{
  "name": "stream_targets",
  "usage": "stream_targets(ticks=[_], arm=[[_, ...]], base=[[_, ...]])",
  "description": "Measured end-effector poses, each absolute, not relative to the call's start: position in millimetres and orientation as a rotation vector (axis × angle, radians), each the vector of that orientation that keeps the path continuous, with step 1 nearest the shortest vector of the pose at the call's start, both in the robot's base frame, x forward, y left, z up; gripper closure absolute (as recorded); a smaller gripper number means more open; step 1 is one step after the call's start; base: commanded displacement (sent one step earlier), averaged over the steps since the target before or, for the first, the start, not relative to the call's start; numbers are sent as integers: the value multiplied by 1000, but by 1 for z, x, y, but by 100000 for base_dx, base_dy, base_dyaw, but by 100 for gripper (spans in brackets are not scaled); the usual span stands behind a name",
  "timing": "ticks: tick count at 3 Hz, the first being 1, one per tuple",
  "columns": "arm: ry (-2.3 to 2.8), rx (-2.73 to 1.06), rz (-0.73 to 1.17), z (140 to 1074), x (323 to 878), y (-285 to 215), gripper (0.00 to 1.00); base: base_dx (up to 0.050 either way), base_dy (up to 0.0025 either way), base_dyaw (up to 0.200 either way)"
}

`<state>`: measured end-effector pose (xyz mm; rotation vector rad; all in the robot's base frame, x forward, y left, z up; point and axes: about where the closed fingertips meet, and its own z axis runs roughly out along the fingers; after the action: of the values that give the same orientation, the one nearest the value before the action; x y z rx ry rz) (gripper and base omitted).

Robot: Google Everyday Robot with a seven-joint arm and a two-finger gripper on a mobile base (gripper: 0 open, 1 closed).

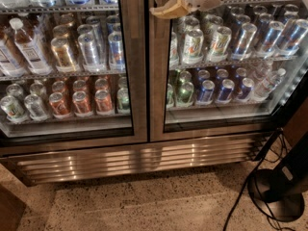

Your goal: Open right fridge door

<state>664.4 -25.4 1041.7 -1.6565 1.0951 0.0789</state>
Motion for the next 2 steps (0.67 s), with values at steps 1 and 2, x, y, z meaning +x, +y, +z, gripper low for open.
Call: stream_targets(ticks=[1, 2], arm=[[1092, -1654, 73, 1042, 664, -26, 100], [1087, -1650, 66, 1042, 664, -27, 100]], base=[[0, 0, 0], [0, 0, 0]])
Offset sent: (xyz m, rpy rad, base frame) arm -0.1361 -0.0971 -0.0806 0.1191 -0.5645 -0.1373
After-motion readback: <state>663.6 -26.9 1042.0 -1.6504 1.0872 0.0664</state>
